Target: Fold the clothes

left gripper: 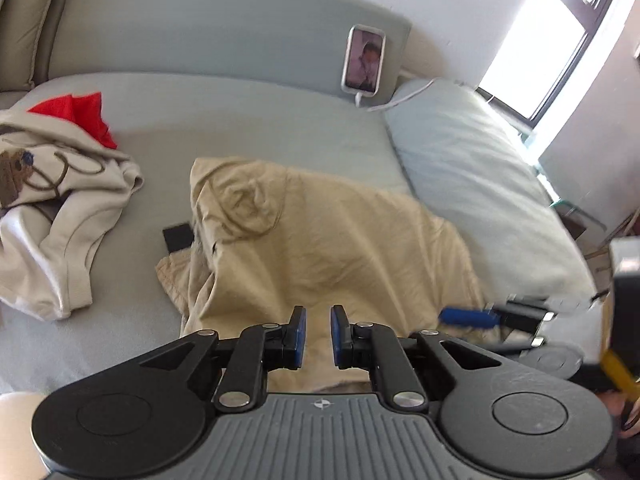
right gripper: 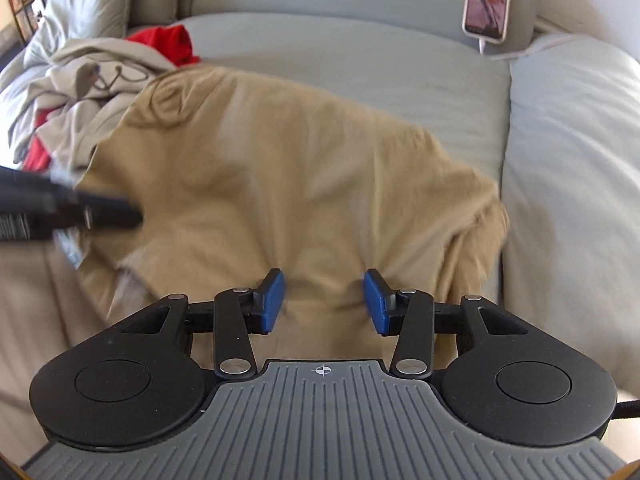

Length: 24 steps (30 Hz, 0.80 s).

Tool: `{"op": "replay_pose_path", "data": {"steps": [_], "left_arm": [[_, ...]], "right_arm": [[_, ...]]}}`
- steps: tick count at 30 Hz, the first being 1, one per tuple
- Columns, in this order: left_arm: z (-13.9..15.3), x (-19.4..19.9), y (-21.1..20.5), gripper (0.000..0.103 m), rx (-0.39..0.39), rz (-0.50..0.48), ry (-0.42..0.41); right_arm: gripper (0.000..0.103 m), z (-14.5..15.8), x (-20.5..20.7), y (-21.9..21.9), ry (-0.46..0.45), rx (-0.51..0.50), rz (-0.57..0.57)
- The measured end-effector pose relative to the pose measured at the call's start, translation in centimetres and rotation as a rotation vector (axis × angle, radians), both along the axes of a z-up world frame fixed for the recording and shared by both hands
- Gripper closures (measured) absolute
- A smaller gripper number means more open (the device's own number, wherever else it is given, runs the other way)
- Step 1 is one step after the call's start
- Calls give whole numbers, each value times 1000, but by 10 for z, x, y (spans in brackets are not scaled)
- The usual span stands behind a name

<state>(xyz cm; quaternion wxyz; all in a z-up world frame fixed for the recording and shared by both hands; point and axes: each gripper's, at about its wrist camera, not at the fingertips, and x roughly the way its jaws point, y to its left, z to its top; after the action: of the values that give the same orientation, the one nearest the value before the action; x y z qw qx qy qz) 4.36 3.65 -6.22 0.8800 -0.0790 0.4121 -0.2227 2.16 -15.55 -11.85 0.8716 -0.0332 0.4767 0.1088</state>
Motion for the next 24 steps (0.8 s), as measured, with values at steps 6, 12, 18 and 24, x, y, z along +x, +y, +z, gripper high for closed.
{"op": "replay_pose_path", "data": {"steps": [6,12,18,24], "left_arm": [[3,50,-21,92,47,24,-87],[-49,64,-29,93,223,-26,77],[-53,39,-14,94,178,-14,108],[-56,31,-17,94,197,-1,89]], "right_arm": [[57,0,-18,-14,-4,21,-37],[57,5,-23,-17,20,14,-19],[56,43,-34,-50,12,150,-70],[73,56,31,-56,-193,128,-183]]}}
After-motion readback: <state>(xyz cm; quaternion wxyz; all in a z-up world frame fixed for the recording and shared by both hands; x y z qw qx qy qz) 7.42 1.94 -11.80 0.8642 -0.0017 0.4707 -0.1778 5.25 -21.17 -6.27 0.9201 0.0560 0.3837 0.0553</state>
